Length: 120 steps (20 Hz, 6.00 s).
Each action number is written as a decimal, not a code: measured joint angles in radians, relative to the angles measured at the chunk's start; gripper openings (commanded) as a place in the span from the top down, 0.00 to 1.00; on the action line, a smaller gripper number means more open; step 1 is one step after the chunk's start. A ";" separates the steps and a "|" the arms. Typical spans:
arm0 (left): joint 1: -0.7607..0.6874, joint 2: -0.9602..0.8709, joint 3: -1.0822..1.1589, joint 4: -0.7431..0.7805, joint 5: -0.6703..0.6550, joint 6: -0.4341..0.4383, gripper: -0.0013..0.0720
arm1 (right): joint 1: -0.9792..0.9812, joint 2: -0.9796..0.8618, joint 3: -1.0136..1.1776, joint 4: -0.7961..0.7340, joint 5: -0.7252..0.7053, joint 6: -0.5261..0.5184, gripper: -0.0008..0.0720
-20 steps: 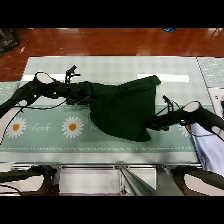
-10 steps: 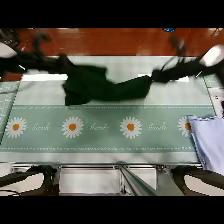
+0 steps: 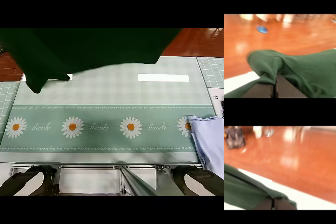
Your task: Fold the shirts.
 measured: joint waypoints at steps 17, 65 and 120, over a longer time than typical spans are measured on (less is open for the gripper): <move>-0.022 0.319 -0.830 0.022 -0.024 -0.016 0.95 | -0.001 0.274 -0.641 -0.123 0.040 0.098 0.96; 0.457 -0.227 -1.381 -0.071 0.134 0.021 0.29 | -0.519 -0.158 -1.233 0.214 -0.146 -0.111 0.43; 0.306 0.232 -0.049 -0.124 -0.126 0.035 0.95 | -0.275 0.245 -0.090 -0.091 0.059 0.060 0.96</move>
